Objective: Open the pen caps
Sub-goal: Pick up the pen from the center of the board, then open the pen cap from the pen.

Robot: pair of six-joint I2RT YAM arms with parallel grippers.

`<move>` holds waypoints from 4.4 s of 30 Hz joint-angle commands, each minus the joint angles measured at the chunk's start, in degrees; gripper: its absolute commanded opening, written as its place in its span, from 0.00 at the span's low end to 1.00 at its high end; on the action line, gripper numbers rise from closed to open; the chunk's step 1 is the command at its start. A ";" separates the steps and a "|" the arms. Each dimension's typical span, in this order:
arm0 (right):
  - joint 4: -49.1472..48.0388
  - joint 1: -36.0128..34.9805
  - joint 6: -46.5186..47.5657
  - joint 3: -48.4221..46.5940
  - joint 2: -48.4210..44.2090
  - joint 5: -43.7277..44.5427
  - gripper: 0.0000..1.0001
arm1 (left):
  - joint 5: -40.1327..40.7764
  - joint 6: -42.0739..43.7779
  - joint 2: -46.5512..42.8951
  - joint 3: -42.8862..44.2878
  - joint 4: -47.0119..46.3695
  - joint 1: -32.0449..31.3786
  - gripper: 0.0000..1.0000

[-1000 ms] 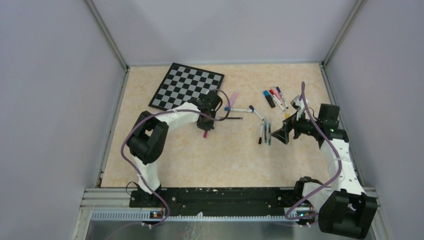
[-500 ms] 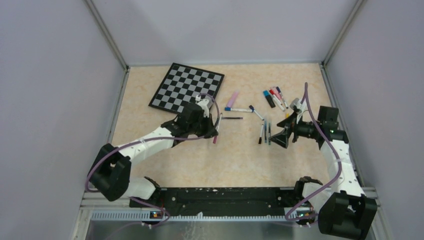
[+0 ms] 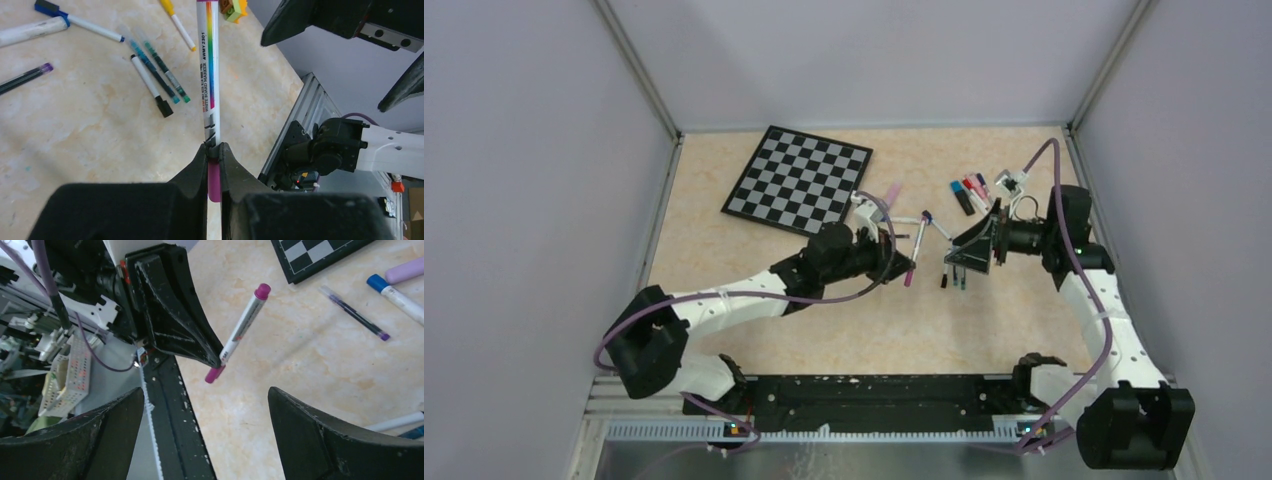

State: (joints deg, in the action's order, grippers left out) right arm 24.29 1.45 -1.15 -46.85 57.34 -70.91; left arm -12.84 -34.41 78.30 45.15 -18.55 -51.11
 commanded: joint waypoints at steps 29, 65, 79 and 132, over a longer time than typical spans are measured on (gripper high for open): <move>-26.07 -7.67 -23.91 5.18 5.92 3.43 0.00 | 5.63 -0.58 6.10 7.53 -7.25 -7.33 0.05; -31.65 -9.29 -13.72 13.10 1.53 -16.73 0.00 | -13.95 -10.55 6.56 3.47 -32.53 -1.52 0.61; -32.03 -9.72 -14.28 13.19 1.98 -16.66 0.00 | -13.53 -12.05 8.85 4.19 -34.14 -2.40 0.34; -37.15 -9.78 -21.75 16.24 0.74 -15.95 0.00 | 31.05 2.31 1.14 14.40 -35.18 -0.40 0.00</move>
State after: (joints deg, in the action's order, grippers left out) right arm -11.31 -7.44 -21.69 -32.23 58.57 -81.97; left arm 4.64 -40.62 80.31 49.50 -45.95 -55.68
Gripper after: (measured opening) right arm 0.082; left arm 0.049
